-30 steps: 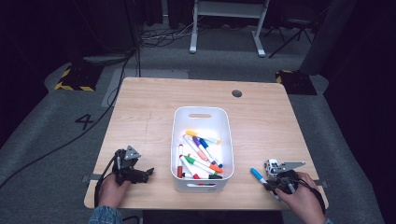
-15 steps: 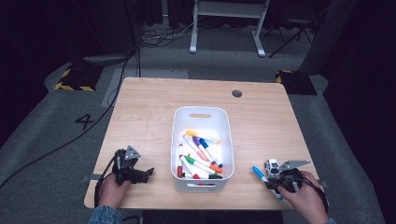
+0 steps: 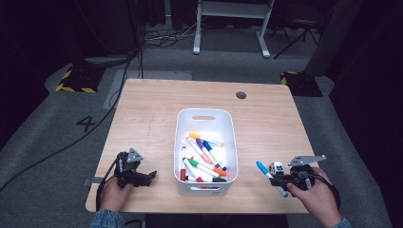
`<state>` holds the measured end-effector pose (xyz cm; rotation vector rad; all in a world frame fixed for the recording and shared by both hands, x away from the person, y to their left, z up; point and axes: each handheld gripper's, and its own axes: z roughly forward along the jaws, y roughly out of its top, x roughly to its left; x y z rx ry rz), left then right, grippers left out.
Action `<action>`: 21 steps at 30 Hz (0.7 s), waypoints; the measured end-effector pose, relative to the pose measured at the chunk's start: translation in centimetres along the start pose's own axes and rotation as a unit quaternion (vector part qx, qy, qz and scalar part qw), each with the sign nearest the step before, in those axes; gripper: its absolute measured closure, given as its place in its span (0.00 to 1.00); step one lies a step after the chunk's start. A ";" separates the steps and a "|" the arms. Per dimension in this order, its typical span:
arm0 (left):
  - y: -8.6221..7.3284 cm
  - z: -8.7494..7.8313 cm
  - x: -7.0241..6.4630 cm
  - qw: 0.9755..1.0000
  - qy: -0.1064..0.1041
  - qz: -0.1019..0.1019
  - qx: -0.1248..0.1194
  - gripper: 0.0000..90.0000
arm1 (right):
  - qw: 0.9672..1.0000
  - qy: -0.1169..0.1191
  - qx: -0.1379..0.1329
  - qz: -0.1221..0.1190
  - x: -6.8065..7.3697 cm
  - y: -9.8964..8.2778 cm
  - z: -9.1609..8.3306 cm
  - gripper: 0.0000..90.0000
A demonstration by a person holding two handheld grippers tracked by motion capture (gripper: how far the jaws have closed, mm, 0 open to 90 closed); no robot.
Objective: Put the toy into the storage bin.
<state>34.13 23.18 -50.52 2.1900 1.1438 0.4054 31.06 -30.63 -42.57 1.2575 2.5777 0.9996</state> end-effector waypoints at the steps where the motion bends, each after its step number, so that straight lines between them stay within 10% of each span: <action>1: 0.0 0.0 0.0 1.000 0.000 0.000 0.000 0.00 | 1.000 0.005 -0.006 0.003 0.2 0.2 -0.1 0.86; 21: 0.0 0.1 0.0 1.000 -0.004 -0.002 -0.001 0.00 | 0.997 0.016 -0.049 -0.054 2.1 6.4 -3.9 0.86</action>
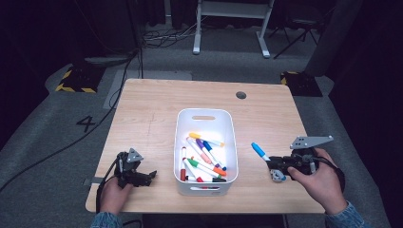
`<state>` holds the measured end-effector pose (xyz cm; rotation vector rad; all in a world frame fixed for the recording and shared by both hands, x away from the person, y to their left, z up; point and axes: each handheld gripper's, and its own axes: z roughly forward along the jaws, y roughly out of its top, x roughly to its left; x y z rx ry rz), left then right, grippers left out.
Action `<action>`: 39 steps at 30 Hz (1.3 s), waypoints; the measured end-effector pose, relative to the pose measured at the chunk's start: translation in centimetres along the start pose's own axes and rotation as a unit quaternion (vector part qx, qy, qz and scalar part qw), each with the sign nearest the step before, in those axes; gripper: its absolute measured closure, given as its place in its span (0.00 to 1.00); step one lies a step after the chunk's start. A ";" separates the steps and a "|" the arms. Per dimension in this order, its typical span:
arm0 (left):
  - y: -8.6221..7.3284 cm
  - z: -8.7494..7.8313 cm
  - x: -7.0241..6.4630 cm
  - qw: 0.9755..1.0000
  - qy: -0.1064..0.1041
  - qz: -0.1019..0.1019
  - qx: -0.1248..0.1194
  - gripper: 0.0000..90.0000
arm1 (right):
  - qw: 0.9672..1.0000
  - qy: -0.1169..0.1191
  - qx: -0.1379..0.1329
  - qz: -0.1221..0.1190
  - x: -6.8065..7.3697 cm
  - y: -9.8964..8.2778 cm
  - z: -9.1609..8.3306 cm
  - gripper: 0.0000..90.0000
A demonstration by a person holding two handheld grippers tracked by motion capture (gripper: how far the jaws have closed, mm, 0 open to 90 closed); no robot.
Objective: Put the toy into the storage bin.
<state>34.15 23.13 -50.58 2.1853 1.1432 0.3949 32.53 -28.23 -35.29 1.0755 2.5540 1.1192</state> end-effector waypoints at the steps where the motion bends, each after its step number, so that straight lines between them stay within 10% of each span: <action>1: 0.0 0.0 0.0 1.000 0.001 0.001 0.000 0.00 | 1.000 0.003 -0.003 -0.003 0.0 0.3 -0.1 0.86; 15: 0.0 -0.1 0.0 1.000 0.005 0.001 0.000 0.00 | 0.999 0.022 -0.016 -0.028 1.4 3.7 -0.1 0.86; 39: 0.0 -0.1 0.0 1.000 0.006 0.001 0.000 0.00 | 0.992 0.088 -0.014 -0.085 6.2 10.0 4.9 0.86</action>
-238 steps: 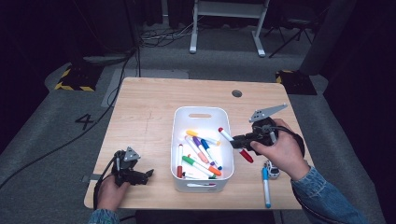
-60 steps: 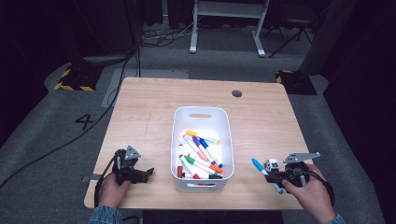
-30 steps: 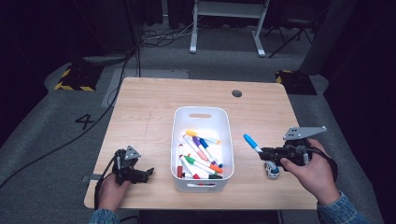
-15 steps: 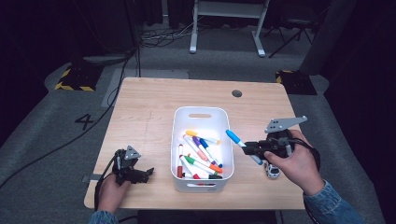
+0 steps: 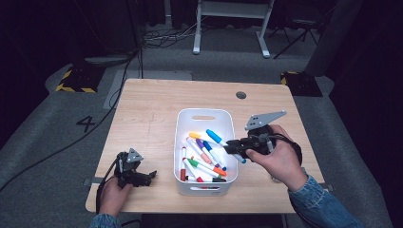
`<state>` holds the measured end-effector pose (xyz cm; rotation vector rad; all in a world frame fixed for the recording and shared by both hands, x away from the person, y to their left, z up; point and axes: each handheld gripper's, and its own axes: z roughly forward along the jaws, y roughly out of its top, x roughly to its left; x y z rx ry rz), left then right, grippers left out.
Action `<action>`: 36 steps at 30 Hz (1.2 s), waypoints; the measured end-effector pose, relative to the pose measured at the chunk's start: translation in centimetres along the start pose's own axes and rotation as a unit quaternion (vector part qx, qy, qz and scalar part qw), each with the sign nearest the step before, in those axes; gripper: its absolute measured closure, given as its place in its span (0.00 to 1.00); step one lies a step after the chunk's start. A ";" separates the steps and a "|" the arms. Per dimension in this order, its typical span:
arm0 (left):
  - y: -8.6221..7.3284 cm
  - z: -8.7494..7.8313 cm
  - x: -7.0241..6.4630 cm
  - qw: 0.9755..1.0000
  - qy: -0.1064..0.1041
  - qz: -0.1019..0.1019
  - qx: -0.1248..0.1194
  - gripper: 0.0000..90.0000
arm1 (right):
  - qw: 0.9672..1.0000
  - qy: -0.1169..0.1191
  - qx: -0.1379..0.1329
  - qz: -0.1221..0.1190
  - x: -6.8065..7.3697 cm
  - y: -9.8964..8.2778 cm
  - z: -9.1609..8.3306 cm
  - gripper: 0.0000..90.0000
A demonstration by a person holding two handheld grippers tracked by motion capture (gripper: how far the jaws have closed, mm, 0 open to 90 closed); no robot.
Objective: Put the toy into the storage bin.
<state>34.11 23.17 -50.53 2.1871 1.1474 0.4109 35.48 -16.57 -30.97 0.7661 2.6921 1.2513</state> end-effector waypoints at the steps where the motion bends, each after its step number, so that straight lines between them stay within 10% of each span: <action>1: 0.0 0.0 0.0 1.000 0.000 0.000 0.000 0.00 | 1.000 0.000 0.000 0.000 0.0 0.0 0.0 0.86; 19: 0.0 0.0 0.0 1.000 -0.004 -0.001 0.001 0.00 | 0.999 0.038 0.022 0.003 1.1 -1.2 3.6 0.86; 36: -0.1 0.0 -0.1 1.000 -0.005 -0.001 0.001 0.00 | 0.996 0.028 0.078 -0.014 1.7 -2.8 5.6 0.86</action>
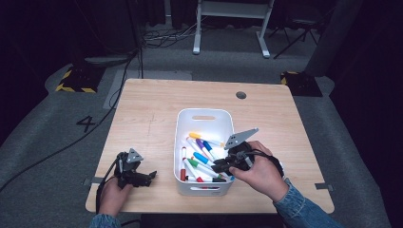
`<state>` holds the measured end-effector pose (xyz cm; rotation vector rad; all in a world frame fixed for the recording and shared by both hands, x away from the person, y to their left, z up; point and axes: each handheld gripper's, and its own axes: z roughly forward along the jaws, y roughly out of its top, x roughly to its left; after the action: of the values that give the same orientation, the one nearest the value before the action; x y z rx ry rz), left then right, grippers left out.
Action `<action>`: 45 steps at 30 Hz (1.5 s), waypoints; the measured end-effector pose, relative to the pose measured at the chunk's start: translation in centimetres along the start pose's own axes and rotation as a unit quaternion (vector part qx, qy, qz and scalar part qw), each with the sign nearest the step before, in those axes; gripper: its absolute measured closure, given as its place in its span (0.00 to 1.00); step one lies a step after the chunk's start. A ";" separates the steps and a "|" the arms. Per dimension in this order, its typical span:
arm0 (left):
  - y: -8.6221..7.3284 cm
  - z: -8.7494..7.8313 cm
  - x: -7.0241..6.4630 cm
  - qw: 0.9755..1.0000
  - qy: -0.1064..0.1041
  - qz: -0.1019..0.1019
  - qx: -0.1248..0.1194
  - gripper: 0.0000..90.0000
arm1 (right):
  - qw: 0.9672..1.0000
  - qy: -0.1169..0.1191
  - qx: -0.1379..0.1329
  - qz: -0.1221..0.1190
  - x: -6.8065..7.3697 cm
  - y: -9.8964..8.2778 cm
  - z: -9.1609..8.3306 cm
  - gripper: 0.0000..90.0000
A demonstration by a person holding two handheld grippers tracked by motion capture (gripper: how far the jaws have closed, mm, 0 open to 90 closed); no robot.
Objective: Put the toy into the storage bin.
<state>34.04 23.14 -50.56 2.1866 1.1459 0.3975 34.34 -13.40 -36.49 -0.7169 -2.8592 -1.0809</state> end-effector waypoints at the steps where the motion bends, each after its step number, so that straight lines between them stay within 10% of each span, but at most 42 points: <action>1: 0.0 0.0 0.0 1.000 0.001 0.000 0.000 0.00 | 1.000 0.000 0.006 0.004 0.2 0.1 0.1 0.86; 13: 0.0 0.0 0.0 1.000 0.001 0.000 0.000 0.00 | 0.999 -0.023 0.040 0.000 0.6 0.4 1.3 0.85; 21: 0.0 0.0 0.0 1.000 0.003 0.003 0.000 0.00 | 0.999 -0.028 -0.034 -0.001 0.2 0.0 0.7 0.46; 45: 0.0 -0.1 0.0 1.000 0.002 0.004 0.000 0.00 | 0.990 -0.093 -0.107 0.007 -3.6 -3.1 -6.3 0.31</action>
<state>34.02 23.17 -50.52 2.1925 1.1396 0.4057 35.32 -20.91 -34.20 -0.8924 -2.9114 -1.4064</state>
